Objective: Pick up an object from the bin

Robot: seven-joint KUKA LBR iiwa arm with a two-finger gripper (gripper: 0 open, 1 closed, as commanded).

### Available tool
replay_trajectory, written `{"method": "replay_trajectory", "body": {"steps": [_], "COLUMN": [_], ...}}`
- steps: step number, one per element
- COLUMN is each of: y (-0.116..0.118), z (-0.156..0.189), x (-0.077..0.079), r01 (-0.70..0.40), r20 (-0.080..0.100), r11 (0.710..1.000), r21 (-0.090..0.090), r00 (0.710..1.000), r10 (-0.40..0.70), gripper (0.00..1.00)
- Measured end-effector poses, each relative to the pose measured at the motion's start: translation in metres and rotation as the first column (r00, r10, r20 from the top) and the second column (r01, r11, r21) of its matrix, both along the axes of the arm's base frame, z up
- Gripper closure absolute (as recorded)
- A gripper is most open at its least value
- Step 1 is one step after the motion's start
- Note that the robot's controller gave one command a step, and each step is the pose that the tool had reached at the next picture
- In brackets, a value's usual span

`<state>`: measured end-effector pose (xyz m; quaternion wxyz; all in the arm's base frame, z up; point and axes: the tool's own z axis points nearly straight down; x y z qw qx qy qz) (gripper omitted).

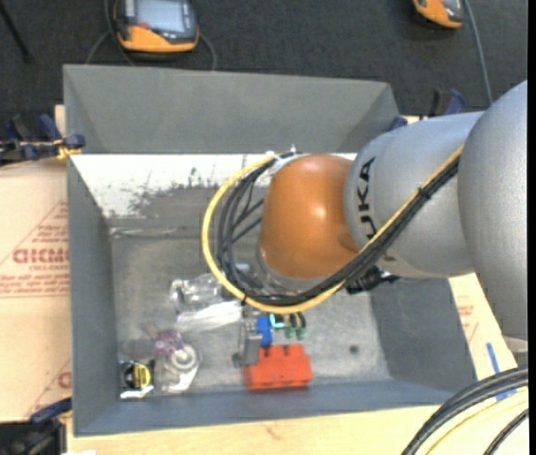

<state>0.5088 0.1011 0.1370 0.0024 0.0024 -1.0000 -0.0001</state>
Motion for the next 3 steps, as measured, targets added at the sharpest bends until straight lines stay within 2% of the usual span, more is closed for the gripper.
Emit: {"method": "replay_trajectory", "body": {"steps": [1, 2, 3], "y": [0.000, 0.000, 0.000], "z": [-0.062, -0.058, 0.085], "x": [0.073, 0.072, 0.072], "r01": [-0.063, -0.059, -0.088], "r20": [0.032, 0.028, 0.013], "r11": [0.998, 0.998, 0.996], "r21": [0.005, 0.004, -0.001], "r00": [0.998, 0.998, 0.996], "r10": [0.063, 0.059, 0.088], "gripper": [0.00, 1.00, 1.00]}}
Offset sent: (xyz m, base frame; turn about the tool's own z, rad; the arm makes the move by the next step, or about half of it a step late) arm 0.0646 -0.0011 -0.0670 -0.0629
